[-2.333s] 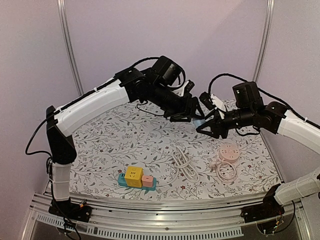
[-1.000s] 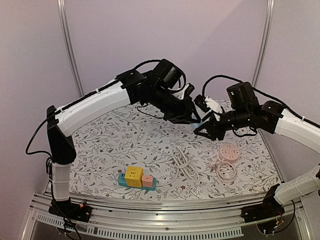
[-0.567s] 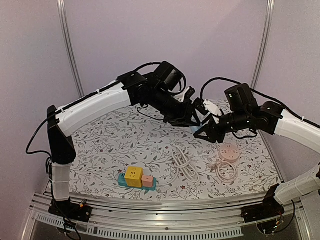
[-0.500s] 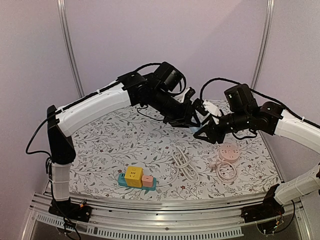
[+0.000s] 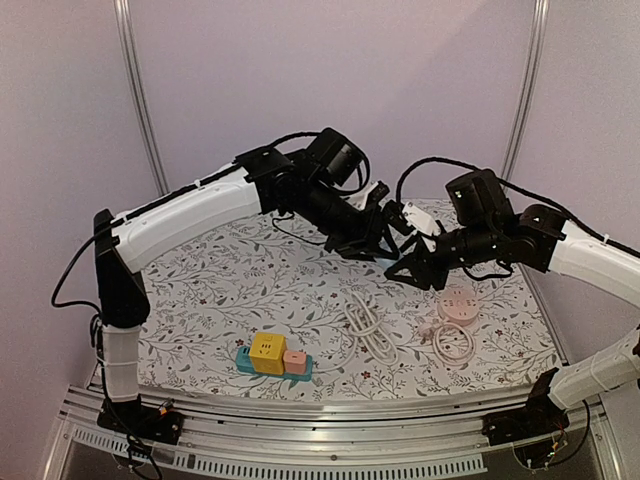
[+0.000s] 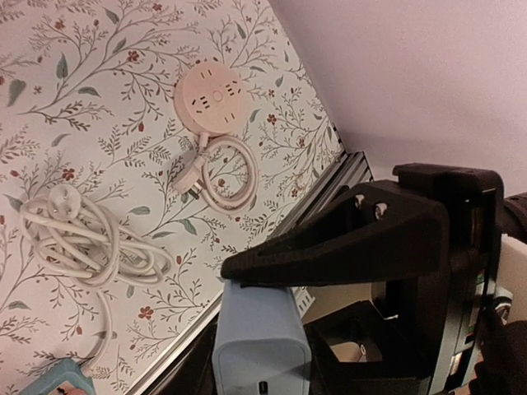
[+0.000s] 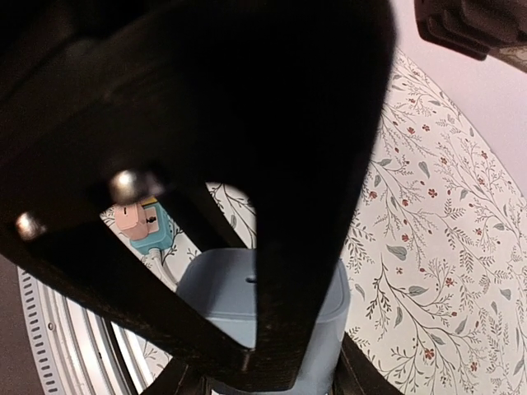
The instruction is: Insert the plug
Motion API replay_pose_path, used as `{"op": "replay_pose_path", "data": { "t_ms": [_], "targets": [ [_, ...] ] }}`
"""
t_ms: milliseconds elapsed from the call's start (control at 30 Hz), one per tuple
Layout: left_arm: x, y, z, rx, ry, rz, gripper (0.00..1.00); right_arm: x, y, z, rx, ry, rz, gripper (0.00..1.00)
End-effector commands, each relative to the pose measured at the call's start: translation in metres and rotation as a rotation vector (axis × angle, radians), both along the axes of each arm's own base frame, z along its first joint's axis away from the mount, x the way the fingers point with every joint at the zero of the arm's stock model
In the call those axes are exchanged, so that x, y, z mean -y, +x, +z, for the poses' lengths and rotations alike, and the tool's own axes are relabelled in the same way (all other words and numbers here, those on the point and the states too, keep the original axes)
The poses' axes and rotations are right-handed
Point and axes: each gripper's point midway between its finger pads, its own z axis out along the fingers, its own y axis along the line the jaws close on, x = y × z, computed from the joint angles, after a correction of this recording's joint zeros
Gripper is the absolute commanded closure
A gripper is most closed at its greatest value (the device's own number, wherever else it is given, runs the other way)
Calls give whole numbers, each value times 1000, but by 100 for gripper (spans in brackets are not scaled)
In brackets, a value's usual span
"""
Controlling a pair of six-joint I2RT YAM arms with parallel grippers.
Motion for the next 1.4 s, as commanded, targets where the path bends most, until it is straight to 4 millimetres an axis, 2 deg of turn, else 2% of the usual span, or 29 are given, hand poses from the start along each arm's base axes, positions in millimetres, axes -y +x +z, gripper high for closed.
{"op": "replay_pose_path", "data": {
  "t_ms": [0, 100, 167, 267, 300, 400, 467, 567, 700, 833, 967, 1100, 1233, 1300, 1367],
  "targets": [
    [-10, -3, -6, -39, 13, -17, 71, -10, -8, 25, 77, 68, 66, 99],
    [-11, -3, -8, -49, 13, -21, 75, -9, -9, 25, 87, 65, 68, 99],
    [-9, -3, -7, -56, 8, -22, 81, -9, -10, 26, 93, 65, 71, 99],
    [-8, -1, -6, -52, 3, -11, 95, -8, -7, 26, 101, 64, 53, 97],
    [-8, 0, -5, -50, 2, -8, 99, -7, -5, 26, 100, 62, 41, 94],
    [-8, 4, 0, -43, -12, 10, 100, -3, 5, 21, 86, 49, -33, 65],
    [-11, 8, 2, -36, -12, 29, 100, -1, 11, 14, 55, 36, -84, 52],
    [-19, 16, 5, -20, -6, 66, 100, 0, 13, 6, 22, 35, -125, 41],
    [-33, 25, 6, -8, 6, 111, 100, 7, 15, 5, 21, 63, -177, 22],
    [-46, 31, 7, 3, 17, 146, 100, 18, 17, 0, 23, 56, -236, 16],
    [-60, 36, 6, 12, 33, 177, 100, 44, 35, -9, 42, 23, -430, 3],
    [-74, 38, 5, 27, 53, 209, 100, 69, 46, -29, -22, -28, -597, 1],
    [-83, 38, 4, 32, 65, 227, 100, 100, 60, -60, -188, -98, -782, 1],
    [-86, 37, 3, 33, 70, 232, 100, 117, 68, -84, -288, -150, -868, 1],
    [-89, 36, 2, 33, 76, 237, 100, 140, 76, -102, -387, -167, -968, 1]
  ]
}}
